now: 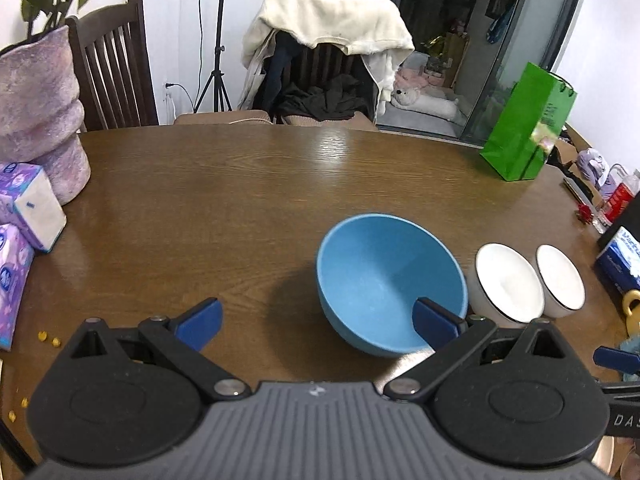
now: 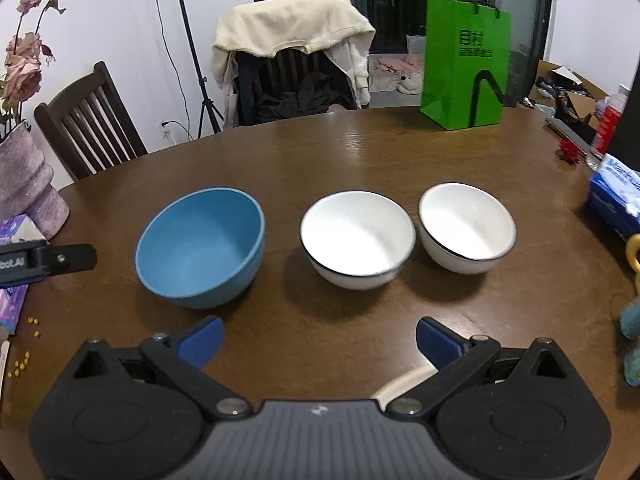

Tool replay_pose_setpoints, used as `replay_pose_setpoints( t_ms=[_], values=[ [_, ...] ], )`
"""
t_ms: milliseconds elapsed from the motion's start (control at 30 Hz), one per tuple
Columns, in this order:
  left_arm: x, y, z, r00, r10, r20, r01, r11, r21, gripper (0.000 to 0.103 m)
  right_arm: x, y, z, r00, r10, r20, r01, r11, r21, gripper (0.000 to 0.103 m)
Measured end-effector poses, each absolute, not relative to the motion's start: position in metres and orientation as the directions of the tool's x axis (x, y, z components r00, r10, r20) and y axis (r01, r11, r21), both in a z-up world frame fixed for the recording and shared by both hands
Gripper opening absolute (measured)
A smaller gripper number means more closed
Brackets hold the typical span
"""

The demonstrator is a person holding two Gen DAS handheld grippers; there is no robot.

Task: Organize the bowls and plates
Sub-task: 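Lower both open grippers to the rim of the blue bowl, then close both grippers on the rim of the blue bowl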

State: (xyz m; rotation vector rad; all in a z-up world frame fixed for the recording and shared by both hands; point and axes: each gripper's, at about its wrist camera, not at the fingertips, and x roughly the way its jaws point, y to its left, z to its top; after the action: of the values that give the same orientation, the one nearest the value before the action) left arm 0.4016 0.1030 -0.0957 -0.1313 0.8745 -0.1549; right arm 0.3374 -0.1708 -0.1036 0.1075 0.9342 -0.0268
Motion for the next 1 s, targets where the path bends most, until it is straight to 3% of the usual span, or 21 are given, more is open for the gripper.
replay_pose_setpoints(
  t_ms=[400, 533, 900, 1000],
  values=[
    [0.456, 0.104, -0.142, 0.567, -0.197, -0.800, 0.057, 0.978, -0.201, 0.103, 0.399, -0.139, -0.130, 0.570, 0.040, -0.820, 0.106, 0.987, 0.122, 0.099],
    [0.467, 0.103, -0.154, 0.545, -0.187, -0.818, 0.041, 0.980, -0.197, 0.102, 0.417, -0.134, -0.144, 0.548, 0.046, -0.835, 0.135, 0.980, 0.143, 0.092],
    [0.490, 0.094, -0.170, 0.485, -0.201, -0.851, 0.036, 0.977, -0.210, 0.074, 0.452, -0.116, -0.167, 0.486, 0.023, -0.873, 0.179, 0.976, 0.125, 0.062],
    [0.494, 0.091, -0.174, 0.465, -0.207, -0.861, 0.038, 0.976, -0.214, 0.057, 0.458, -0.116, -0.172, 0.465, 0.013, -0.885, 0.193, 0.974, 0.116, 0.046]
  ],
)
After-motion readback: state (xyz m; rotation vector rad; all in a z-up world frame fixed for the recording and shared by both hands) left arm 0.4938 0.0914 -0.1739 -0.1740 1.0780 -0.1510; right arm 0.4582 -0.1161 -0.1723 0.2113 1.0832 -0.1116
